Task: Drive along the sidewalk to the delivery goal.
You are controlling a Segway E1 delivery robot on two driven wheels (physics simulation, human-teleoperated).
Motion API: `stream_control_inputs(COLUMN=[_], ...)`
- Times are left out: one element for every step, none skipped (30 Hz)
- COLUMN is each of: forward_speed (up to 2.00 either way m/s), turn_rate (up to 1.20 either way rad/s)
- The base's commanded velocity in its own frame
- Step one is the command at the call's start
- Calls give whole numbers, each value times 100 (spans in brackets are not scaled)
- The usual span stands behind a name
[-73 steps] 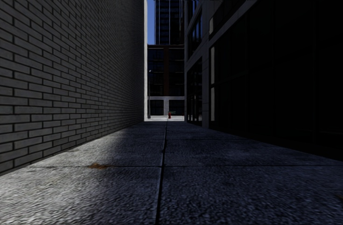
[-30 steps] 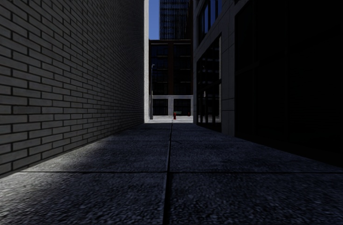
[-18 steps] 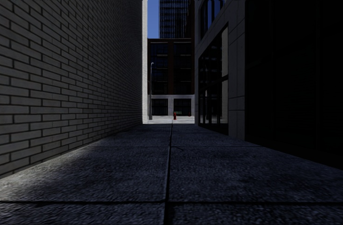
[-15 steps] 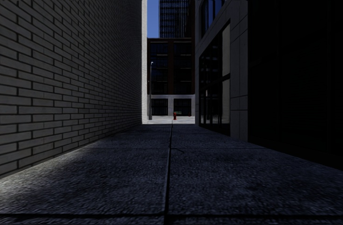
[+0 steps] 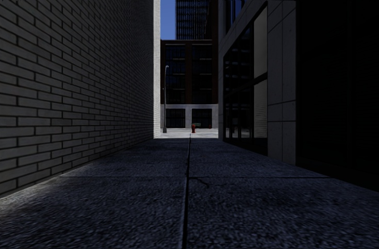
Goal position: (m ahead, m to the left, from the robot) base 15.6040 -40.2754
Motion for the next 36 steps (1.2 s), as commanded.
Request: stream_control_inputs(forward_speed=[200,200,200,200,200,200,200,200,200,200,200,200,200,200,200,200,200,200,200,200,200,200,200,200,200,200,200,200,200,200,200,200,200,200,200,200], turn_rate=[0,0,0,0,0,0,0,0,0,0,0,0,0,0,0,0,0,0,0,0,0,0,0,0,0,0,0,0,0,0,0,0,0,0,0,0])
